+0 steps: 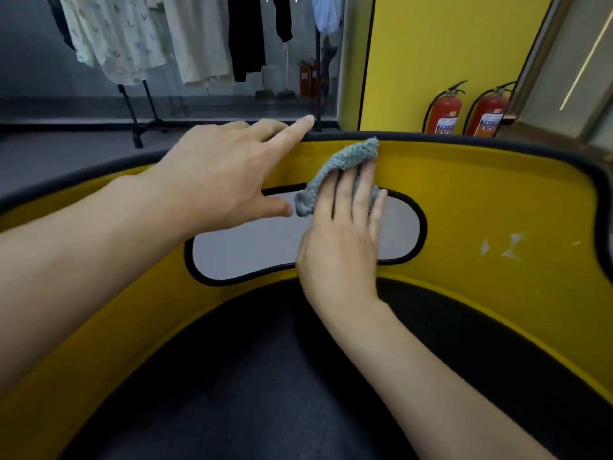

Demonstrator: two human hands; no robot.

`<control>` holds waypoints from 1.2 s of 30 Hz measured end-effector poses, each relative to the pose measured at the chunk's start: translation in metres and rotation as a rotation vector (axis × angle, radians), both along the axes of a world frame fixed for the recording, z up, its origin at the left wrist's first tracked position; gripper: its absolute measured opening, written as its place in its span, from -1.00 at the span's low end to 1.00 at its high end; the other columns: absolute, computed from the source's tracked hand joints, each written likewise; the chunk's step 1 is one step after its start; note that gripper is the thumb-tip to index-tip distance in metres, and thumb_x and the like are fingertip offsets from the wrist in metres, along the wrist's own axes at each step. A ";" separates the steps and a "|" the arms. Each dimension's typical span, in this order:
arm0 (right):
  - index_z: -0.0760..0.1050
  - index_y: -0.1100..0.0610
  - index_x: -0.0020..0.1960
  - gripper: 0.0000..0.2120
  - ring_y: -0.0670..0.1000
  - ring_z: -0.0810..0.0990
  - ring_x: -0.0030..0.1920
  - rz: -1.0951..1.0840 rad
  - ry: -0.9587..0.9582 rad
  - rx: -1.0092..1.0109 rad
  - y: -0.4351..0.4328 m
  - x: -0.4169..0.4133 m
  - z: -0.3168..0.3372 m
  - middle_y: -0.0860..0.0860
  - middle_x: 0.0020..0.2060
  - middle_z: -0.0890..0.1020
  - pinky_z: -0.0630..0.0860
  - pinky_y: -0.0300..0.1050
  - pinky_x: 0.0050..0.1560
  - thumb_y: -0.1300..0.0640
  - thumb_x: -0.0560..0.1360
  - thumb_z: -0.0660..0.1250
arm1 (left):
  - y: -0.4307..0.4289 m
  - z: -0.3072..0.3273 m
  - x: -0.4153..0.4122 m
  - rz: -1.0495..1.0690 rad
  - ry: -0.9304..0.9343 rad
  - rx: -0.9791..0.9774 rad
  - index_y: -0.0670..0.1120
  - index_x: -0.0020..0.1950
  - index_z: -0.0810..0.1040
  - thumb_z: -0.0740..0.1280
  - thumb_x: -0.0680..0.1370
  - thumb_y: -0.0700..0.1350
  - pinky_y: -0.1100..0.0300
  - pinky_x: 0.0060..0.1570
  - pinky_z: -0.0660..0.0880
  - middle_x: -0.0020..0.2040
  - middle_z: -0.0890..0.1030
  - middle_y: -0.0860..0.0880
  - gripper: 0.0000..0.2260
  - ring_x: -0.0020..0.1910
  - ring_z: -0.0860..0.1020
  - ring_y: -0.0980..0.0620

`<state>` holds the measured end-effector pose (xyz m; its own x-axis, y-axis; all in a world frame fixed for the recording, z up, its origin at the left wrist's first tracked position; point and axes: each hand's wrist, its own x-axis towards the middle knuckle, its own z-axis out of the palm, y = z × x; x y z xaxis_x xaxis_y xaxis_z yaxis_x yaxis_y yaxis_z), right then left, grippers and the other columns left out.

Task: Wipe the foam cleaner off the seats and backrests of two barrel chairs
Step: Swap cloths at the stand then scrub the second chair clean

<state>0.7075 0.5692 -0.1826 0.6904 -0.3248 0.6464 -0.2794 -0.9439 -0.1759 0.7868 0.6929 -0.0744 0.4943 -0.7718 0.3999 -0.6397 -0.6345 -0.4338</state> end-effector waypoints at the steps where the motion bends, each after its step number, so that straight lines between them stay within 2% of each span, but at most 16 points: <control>1: -0.08 0.28 0.62 -0.29 0.26 -0.27 0.59 0.030 -0.009 0.015 0.012 0.006 0.000 0.27 0.61 -0.07 -0.13 0.33 0.55 0.13 0.57 0.12 | 0.001 0.000 0.002 -0.019 -0.005 -0.013 0.16 0.65 -0.23 0.20 0.47 0.44 0.02 -0.04 0.54 0.59 0.26 0.06 -0.07 0.38 0.47 -0.09; 4: -0.09 0.24 0.63 -0.31 0.23 -0.24 0.60 0.120 -0.006 -0.010 0.028 0.013 -0.008 0.21 0.62 -0.04 -0.10 0.33 0.54 0.19 0.55 0.05 | 0.002 -0.004 0.009 -0.037 -0.023 -0.033 0.19 0.65 -0.22 0.34 0.52 0.30 0.10 -0.25 0.38 0.58 0.28 0.07 -0.08 0.31 0.51 -0.08; 6: -0.09 0.16 0.64 -0.25 0.22 -0.21 0.61 0.071 0.031 -0.030 0.016 0.009 -0.013 0.15 0.63 -0.02 -0.06 0.35 0.54 0.19 0.53 0.16 | 0.001 -0.007 0.009 -0.016 -0.039 -0.052 0.20 0.63 -0.24 0.37 0.51 0.31 0.10 -0.23 0.32 0.57 0.27 0.07 -0.06 0.31 0.50 -0.10; 8: -0.04 0.14 0.64 -0.18 0.24 -0.16 0.61 -0.078 0.047 0.035 -0.003 0.000 -0.014 0.14 0.63 0.01 -0.03 0.37 0.54 0.16 0.48 0.29 | -0.003 -0.002 0.007 0.001 -0.023 -0.057 0.20 0.62 -0.26 0.36 0.52 0.31 0.09 -0.18 0.30 0.56 0.26 0.07 -0.06 0.34 0.47 -0.10; 10: 0.03 0.18 0.63 -0.18 0.27 -0.15 0.61 -0.209 0.058 0.094 -0.015 -0.009 -0.012 0.17 0.62 0.03 -0.01 0.40 0.52 0.15 0.45 0.32 | -0.006 0.000 0.004 0.007 0.004 -0.060 0.19 0.61 -0.29 0.36 0.53 0.28 0.08 -0.14 0.29 0.56 0.25 0.07 -0.06 0.35 0.45 -0.10; 12: 0.03 0.23 0.62 -0.19 0.28 -0.16 0.60 -0.238 0.043 0.088 -0.015 -0.009 -0.008 0.21 0.62 0.03 0.00 0.40 0.53 0.17 0.45 0.29 | -0.006 0.005 0.007 -0.012 0.023 -0.055 0.22 0.60 -0.30 0.35 0.54 0.27 0.08 -0.15 0.32 0.55 0.26 0.10 -0.08 0.34 0.47 -0.08; 14: 0.01 0.26 0.61 -0.22 0.28 -0.16 0.60 -0.202 0.010 0.090 -0.010 -0.006 -0.006 0.25 0.61 0.00 -0.01 0.37 0.54 0.20 0.46 0.23 | -0.005 0.010 0.010 -0.015 0.099 -0.053 0.27 0.58 -0.32 0.33 0.55 0.29 0.09 -0.21 0.35 0.54 0.28 0.14 -0.10 0.29 0.51 -0.07; 16: 0.03 0.28 0.61 -0.25 0.28 -0.15 0.60 -0.157 -0.030 0.065 -0.014 -0.006 -0.008 0.28 0.60 0.00 -0.01 0.35 0.55 0.22 0.47 0.19 | -0.004 0.008 0.014 -0.009 0.079 -0.041 0.30 0.56 -0.35 0.31 0.55 0.32 0.08 -0.24 0.39 0.53 0.30 0.16 -0.10 0.23 0.54 -0.09; 19: 0.07 0.24 0.61 -0.26 0.26 -0.13 0.61 -0.085 -0.005 -0.093 -0.039 -0.017 -0.011 0.25 0.61 0.05 0.02 0.33 0.55 0.27 0.47 0.22 | -0.003 0.004 0.016 0.016 0.042 -0.012 0.33 0.56 -0.33 0.32 0.51 0.36 0.03 -0.13 0.48 0.51 0.35 0.13 -0.08 0.27 0.53 -0.13; 22: 0.13 0.17 0.60 -0.25 0.25 -0.14 0.61 -0.006 0.045 -0.214 -0.068 -0.028 -0.012 0.20 0.61 0.07 -0.03 0.34 0.55 0.33 0.44 0.24 | 0.000 0.007 0.013 0.047 0.086 -0.068 0.32 0.60 -0.25 0.31 0.50 0.37 0.04 -0.15 0.42 0.49 0.39 0.13 -0.11 0.29 0.53 -0.12; 25: 0.15 0.20 0.59 -0.23 0.28 -0.11 0.61 -0.011 0.045 -0.094 -0.061 -0.030 -0.006 0.23 0.60 0.10 0.01 0.37 0.54 0.28 0.42 0.32 | 0.004 0.006 -0.006 0.055 0.127 -0.044 0.28 0.62 -0.20 0.30 0.51 0.36 0.05 -0.13 0.48 0.56 0.30 0.19 -0.13 0.32 0.53 -0.05; 27: 0.11 0.28 0.59 -0.18 0.31 -0.10 0.60 -0.027 0.064 0.034 -0.030 -0.019 0.001 0.30 0.58 0.09 0.02 0.35 0.54 0.18 0.42 0.37 | 0.004 0.020 -0.010 0.041 0.183 -0.052 0.27 0.64 -0.17 0.34 0.52 0.33 0.04 -0.02 0.53 0.59 0.25 0.21 -0.13 0.37 0.50 -0.01; 30: 0.11 0.34 0.57 -0.21 0.34 -0.10 0.59 0.095 0.041 0.149 0.029 0.003 0.010 0.34 0.56 0.10 0.03 0.33 0.54 0.13 0.44 0.33 | 0.003 0.026 -0.010 0.089 0.279 -0.011 0.29 0.63 -0.18 0.37 0.54 0.27 0.04 0.05 0.56 0.58 0.28 0.19 -0.13 0.34 0.52 -0.02; 33: 0.04 0.30 0.60 -0.22 0.30 -0.20 0.60 0.170 0.056 0.084 0.042 0.010 0.006 0.30 0.59 0.04 -0.07 0.33 0.55 0.10 0.49 0.27 | 0.003 0.024 -0.003 0.089 0.310 0.063 0.30 0.59 -0.34 0.40 0.53 0.23 0.15 -0.07 0.50 0.60 0.19 0.21 -0.03 0.23 0.54 0.01; 35: -0.02 0.18 0.63 -0.19 0.24 -0.25 0.60 0.178 0.030 0.010 0.018 0.006 -0.004 0.19 0.62 -0.01 -0.13 0.36 0.54 0.10 0.49 0.28 | 0.004 0.023 -0.003 0.104 0.307 0.114 0.30 0.56 -0.41 0.40 0.49 0.31 0.22 -0.16 0.40 0.61 0.12 0.23 0.03 0.16 0.51 0.05; 36: -0.03 0.13 0.64 -0.17 0.22 -0.24 0.61 0.161 0.026 -0.025 0.001 0.002 -0.008 0.14 0.63 -0.02 -0.13 0.37 0.54 0.10 0.48 0.29 | 0.004 0.022 -0.003 0.101 0.290 0.124 0.30 0.56 -0.41 0.38 0.47 0.36 0.22 -0.15 0.40 0.61 0.11 0.23 0.03 0.16 0.50 0.04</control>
